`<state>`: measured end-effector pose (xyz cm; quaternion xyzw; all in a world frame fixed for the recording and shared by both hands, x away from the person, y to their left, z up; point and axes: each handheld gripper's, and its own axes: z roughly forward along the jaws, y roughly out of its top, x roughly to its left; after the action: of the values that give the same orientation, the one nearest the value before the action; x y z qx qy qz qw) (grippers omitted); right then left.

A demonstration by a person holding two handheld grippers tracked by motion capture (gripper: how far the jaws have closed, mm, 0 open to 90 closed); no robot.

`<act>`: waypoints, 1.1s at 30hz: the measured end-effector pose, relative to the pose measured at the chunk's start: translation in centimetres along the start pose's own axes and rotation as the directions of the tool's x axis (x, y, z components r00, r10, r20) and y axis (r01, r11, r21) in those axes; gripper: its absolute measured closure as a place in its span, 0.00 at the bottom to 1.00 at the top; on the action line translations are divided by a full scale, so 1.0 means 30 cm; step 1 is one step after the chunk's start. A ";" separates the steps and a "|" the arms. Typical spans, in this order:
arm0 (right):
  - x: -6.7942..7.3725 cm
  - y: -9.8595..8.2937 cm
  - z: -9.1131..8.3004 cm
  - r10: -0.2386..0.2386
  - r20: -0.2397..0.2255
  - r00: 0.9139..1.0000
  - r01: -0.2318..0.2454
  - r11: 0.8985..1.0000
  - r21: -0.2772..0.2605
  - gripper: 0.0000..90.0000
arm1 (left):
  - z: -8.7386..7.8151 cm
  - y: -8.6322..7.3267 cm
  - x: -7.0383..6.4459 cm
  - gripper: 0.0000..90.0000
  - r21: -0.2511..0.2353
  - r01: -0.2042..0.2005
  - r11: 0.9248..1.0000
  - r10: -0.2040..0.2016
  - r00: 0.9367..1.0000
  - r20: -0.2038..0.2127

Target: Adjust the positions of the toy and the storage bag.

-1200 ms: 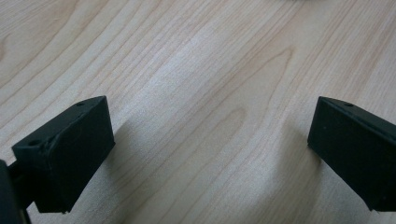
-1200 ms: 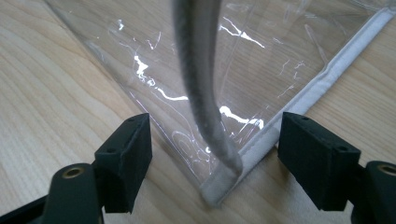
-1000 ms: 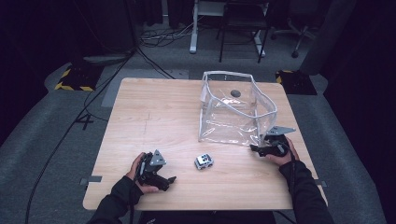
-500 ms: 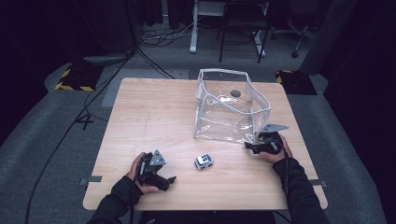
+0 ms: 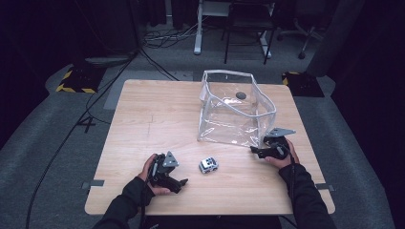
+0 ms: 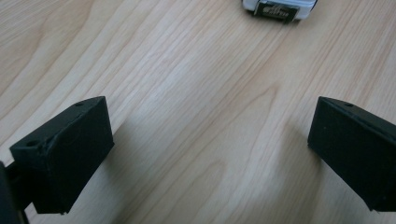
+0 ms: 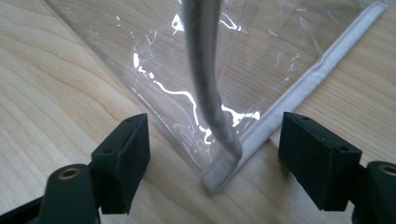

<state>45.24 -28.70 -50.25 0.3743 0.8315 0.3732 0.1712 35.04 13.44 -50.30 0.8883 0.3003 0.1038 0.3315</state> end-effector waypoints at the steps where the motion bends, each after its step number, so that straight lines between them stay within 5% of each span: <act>1: 0.001 -0.004 -0.004 -0.001 0.004 1.000 0.001 1.000 -0.002 0.28 | 0.007 0.007 -0.007 0.00 0.003 0.006 1.000 -0.006 1.000 0.010; 21: 0.040 -0.141 -0.158 -0.008 0.008 1.000 0.008 1.000 -0.004 0.27 | 0.123 0.141 -0.093 0.01 -0.006 -0.068 0.998 0.069 0.995 0.079; 33: 0.041 -0.158 -0.177 -0.011 0.006 1.000 0.011 1.000 -0.002 0.27 | 0.166 0.196 -0.112 0.11 -0.029 -0.081 0.996 0.084 0.992 0.098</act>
<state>39.09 -32.48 -50.31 0.3704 0.8327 0.3720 0.1762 37.01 5.26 -50.20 0.8998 0.2452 0.0768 0.3527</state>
